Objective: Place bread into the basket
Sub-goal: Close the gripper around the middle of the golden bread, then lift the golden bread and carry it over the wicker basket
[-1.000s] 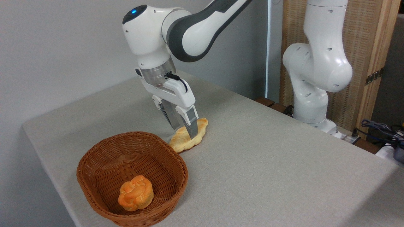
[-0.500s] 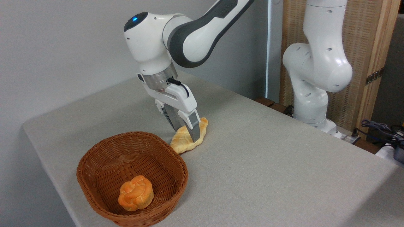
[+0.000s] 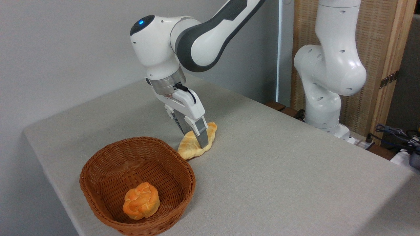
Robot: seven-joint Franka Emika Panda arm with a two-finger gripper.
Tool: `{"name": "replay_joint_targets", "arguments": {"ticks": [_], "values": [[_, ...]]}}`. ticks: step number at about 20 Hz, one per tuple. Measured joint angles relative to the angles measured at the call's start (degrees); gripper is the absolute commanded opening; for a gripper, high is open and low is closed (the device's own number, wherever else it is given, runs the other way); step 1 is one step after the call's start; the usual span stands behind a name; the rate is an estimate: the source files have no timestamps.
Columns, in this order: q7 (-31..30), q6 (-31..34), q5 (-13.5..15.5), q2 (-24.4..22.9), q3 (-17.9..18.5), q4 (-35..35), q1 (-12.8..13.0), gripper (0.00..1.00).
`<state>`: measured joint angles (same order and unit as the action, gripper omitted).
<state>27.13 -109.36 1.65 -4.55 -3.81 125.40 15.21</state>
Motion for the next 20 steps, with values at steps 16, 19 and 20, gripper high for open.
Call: {"name": "replay_joint_targets", "arguments": {"ticks": [16,19,20], "values": [[0.2,0.0,0.0,-0.7,0.0,-0.1,0.0,0.29],[0.2,0.9,0.0,-1.6,0.0,-0.1,0.0,0.29],[0.2,1.5,0.0,-1.9,0.0,-0.1,0.0,0.29]]}}
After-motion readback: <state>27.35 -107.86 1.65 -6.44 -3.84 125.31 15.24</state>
